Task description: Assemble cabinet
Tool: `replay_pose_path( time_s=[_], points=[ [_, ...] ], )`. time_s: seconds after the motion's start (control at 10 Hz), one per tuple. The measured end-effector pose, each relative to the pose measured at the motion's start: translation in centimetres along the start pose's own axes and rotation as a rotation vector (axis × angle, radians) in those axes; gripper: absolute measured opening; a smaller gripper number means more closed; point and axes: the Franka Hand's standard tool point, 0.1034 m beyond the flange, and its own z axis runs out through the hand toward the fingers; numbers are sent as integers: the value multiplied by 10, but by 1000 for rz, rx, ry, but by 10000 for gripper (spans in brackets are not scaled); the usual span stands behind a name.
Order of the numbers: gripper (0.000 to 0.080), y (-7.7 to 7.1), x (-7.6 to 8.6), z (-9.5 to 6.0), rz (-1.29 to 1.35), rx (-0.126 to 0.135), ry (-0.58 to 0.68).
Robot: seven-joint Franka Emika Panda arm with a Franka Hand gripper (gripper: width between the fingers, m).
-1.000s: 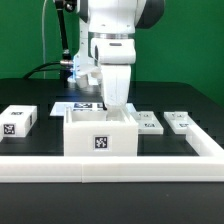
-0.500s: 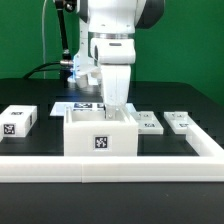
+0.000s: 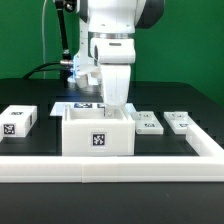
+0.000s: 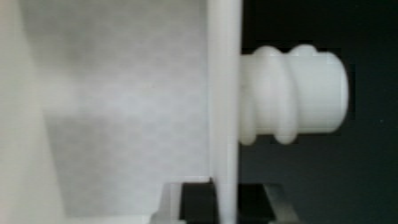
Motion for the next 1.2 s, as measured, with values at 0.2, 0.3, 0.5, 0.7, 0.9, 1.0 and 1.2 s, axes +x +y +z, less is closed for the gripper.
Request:
replay_pose_path(
  time_s=[0.2, 0.3, 0.5, 0.7, 0.9, 1.0, 1.2],
  points=[
    [34, 0, 0, 0, 0, 0, 0],
    [34, 1, -1, 0, -3, 2, -1],
    [34, 20, -5, 0, -3, -4, -2],
    [34, 38, 6, -1, 44, -24, 3],
    [34, 43, 33, -1, 90, -39, 13],
    [34, 44, 50, -1, 119, -39, 16],
    [34, 44, 63, -1, 126, -55, 22]
  ],
)
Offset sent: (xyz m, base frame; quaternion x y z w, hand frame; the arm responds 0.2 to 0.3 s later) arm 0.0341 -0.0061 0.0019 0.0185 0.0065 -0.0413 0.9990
